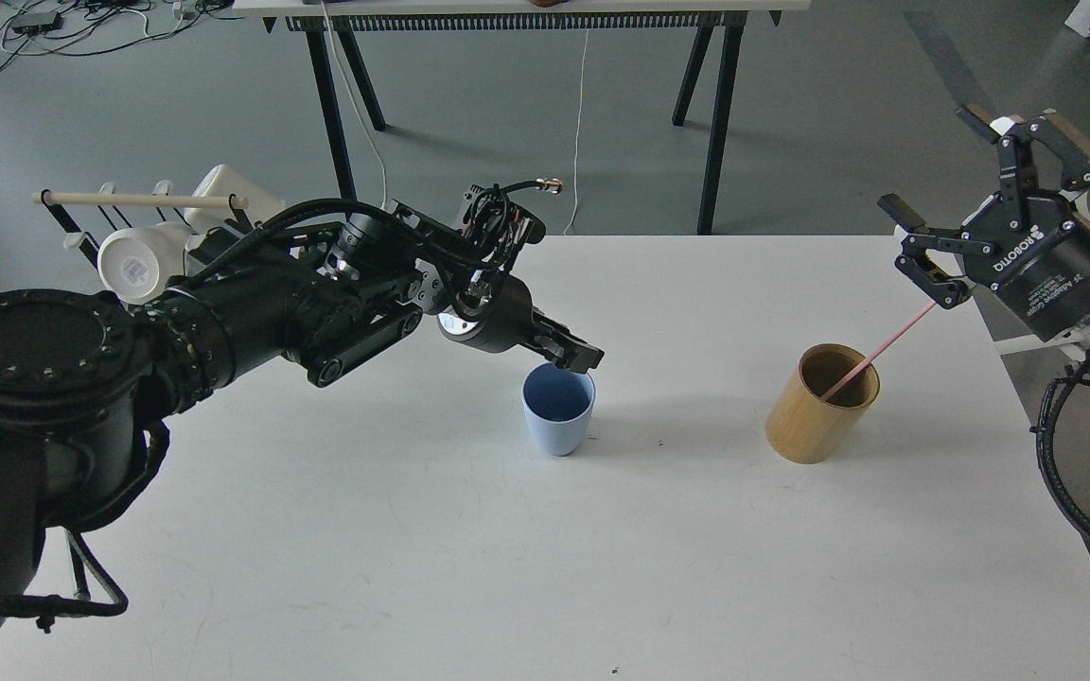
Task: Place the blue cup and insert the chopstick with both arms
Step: 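Open the left gripper and lift it away from the blue cup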
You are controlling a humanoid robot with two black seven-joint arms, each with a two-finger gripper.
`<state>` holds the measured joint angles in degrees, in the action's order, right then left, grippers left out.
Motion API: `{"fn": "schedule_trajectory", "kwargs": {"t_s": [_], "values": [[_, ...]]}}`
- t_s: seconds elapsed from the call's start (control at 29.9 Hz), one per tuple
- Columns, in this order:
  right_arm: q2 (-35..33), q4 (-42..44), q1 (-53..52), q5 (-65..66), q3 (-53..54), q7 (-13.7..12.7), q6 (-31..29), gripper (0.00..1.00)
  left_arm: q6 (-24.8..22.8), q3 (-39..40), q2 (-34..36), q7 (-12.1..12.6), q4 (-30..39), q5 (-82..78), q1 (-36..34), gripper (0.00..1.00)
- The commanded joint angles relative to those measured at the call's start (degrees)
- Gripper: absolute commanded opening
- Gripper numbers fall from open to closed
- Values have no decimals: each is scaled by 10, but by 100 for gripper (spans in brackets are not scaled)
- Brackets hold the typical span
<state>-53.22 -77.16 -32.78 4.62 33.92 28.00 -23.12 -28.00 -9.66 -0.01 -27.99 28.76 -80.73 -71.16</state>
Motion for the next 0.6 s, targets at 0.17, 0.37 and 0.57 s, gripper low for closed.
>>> {"fn": "schedule_trajectory", "kwargs": {"t_s": [0.17, 0.37, 0.57], "values": [[-63, -29, -57, 47, 0, 0, 176, 94, 0, 108, 36, 0, 16, 201, 74, 98], [-128, -75, -58, 189, -9, 0, 342, 94, 0, 306, 127, 0, 120, 297, 164, 98], [-148, -84, -49, 325, -68, 0, 511, 97, 0, 475, 166, 0, 179, 366, 237, 98]]}}
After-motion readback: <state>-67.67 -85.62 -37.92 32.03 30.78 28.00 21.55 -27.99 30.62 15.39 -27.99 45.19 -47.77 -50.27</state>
